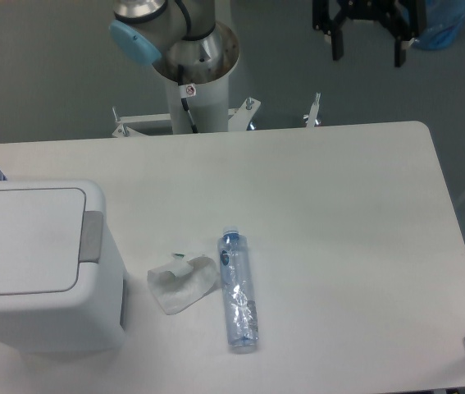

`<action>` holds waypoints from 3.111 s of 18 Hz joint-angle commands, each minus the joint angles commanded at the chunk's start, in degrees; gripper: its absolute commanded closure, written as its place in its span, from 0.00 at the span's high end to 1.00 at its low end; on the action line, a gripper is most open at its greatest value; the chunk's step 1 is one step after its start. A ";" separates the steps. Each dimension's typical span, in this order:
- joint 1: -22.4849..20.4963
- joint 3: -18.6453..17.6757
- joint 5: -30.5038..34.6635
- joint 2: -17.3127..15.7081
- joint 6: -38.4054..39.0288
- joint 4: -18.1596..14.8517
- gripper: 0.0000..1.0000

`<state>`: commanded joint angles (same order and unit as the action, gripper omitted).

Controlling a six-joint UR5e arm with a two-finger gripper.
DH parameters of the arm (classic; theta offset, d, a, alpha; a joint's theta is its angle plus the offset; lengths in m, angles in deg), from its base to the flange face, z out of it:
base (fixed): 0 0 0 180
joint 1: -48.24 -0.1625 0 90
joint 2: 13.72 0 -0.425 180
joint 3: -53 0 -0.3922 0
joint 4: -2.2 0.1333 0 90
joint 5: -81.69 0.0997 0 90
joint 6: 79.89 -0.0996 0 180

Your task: Open the trash can

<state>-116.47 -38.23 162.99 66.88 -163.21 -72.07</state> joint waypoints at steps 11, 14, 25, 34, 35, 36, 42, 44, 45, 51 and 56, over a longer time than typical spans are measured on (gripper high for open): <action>0.79 0.53 -5.10 1.67 8.33 3.51 1.00; 1.14 0.53 -5.10 1.67 12.73 3.69 1.00; 12.82 -0.70 -5.01 3.86 42.85 10.97 1.00; 23.72 -0.97 -4.84 8.08 59.50 20.82 1.00; 24.43 -0.97 -4.83 8.35 60.37 21.00 1.00; 25.04 -0.88 -4.83 8.52 61.69 21.01 1.00; 30.14 -0.53 -5.01 11.51 66.18 23.64 1.00; 31.28 -0.35 -5.01 12.13 68.10 23.64 1.00; 31.55 -0.35 -5.01 12.30 68.99 23.64 1.00; 33.57 0.09 -5.19 13.88 76.54 23.73 1.00; 35.07 0.18 -5.45 15.29 77.25 23.73 1.00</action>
<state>-81.40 -38.06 157.54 82.17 -85.96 -48.34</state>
